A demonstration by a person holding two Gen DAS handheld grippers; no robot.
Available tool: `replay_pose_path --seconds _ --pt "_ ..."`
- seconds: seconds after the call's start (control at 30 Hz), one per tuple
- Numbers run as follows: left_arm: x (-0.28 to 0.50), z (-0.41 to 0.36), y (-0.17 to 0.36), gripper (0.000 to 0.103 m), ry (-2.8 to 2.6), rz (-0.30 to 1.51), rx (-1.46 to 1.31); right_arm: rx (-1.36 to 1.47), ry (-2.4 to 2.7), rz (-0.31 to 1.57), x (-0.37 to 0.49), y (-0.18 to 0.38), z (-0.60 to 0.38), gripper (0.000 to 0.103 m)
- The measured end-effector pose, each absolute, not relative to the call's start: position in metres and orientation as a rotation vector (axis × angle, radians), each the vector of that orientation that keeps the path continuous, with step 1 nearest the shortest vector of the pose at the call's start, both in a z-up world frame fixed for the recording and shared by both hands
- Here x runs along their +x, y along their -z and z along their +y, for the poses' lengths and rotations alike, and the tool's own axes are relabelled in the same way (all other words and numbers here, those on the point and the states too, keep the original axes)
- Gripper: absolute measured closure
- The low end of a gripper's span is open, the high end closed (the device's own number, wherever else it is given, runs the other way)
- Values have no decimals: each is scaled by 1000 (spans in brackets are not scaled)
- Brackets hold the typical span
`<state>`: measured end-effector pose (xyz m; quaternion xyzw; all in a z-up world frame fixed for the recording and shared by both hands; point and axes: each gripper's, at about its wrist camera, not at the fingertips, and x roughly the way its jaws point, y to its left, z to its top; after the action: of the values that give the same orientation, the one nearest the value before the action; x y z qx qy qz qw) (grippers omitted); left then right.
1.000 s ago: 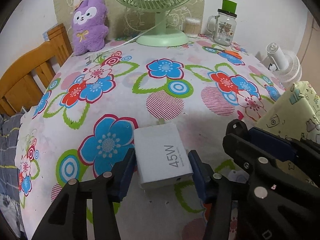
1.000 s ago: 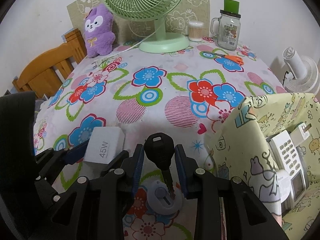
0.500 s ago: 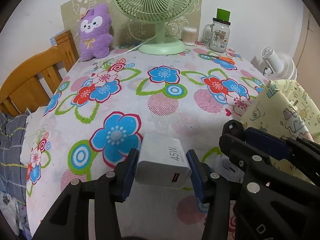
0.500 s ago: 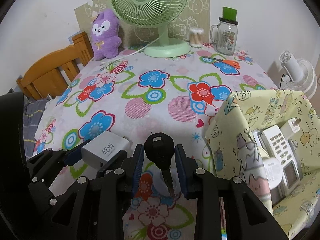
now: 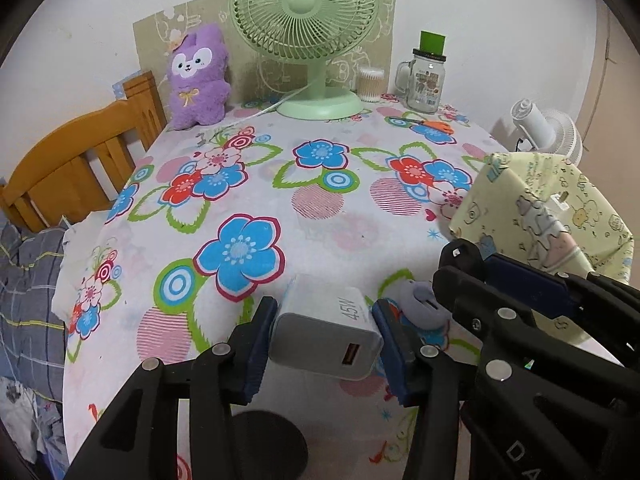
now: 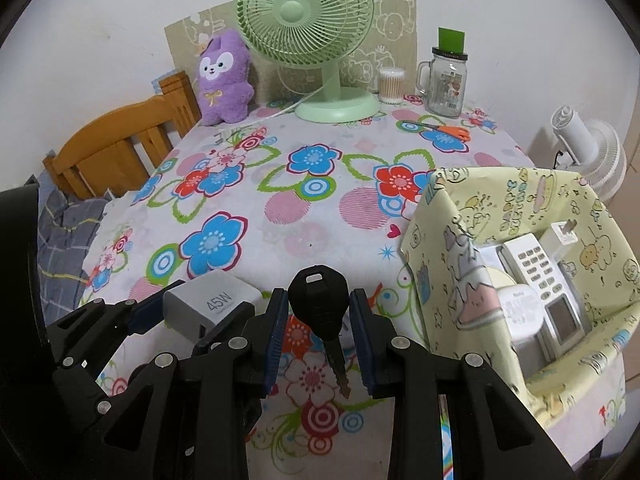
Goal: Organize rigid objects
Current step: 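Carry the key with the right tool over the basket while the left tool carries the charger there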
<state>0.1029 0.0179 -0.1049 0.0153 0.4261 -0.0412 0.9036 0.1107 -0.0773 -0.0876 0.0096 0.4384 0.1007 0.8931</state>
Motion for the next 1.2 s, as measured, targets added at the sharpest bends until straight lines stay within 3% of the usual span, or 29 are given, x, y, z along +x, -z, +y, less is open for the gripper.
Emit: replay_pose_path --seconds 1.2 --pt "56 -48 40 53 132 781 94 11 -159 813 65 28 -144 68"
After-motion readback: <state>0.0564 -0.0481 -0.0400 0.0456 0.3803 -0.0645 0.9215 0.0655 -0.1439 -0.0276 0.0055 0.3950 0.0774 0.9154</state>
